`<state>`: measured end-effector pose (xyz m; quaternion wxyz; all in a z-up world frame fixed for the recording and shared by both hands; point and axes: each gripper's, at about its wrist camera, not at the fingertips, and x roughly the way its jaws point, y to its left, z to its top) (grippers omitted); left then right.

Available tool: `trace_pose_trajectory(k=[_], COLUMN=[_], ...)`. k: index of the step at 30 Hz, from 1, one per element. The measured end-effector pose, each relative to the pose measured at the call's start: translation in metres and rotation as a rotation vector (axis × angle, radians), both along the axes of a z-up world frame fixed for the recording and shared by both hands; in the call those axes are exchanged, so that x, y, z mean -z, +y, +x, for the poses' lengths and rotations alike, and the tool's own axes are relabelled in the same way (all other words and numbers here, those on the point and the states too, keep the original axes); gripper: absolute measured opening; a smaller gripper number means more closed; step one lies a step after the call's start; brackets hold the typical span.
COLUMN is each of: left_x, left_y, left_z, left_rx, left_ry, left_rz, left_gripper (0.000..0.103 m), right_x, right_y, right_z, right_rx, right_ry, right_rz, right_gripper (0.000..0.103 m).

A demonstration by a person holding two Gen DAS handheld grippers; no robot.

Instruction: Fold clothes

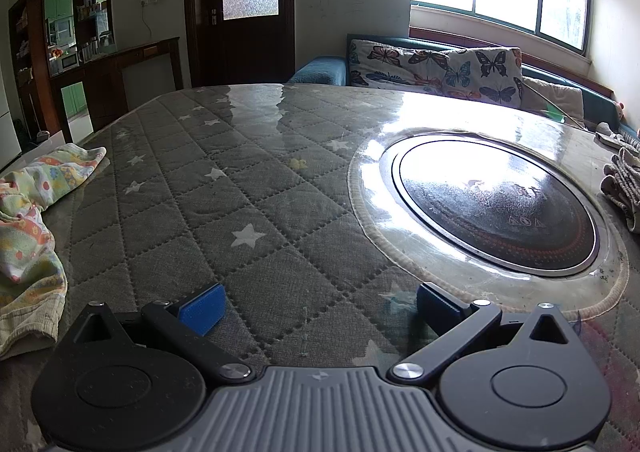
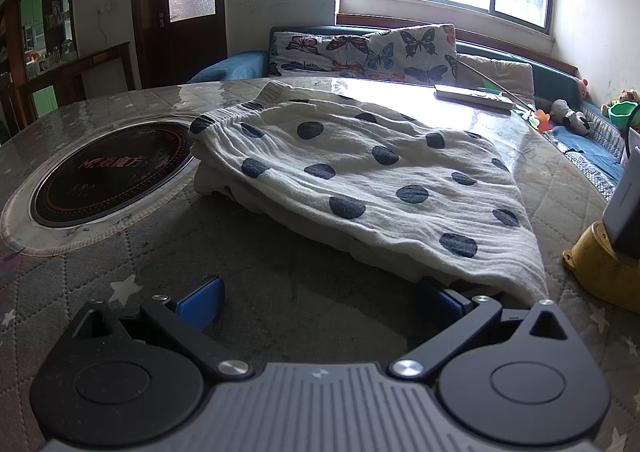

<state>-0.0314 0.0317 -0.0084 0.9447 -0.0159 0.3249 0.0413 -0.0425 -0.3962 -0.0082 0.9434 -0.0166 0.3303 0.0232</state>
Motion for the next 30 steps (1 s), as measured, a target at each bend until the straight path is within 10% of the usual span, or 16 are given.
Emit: trace_pose_trajectory(k=[30], left_x=[-0.0003], left_y=[-0.0008], left_z=[-0.0009], left_rx=[-0.001], left_ry=[0.0], left_rz=[0.0], left_gripper=[0.103], right_x=[0.0005], right_y=[-0.0029], right_z=[0.0001], right_rx=[-0.003], right_ry=[0.0], right_rz=[0.001], right_gripper=[0.103])
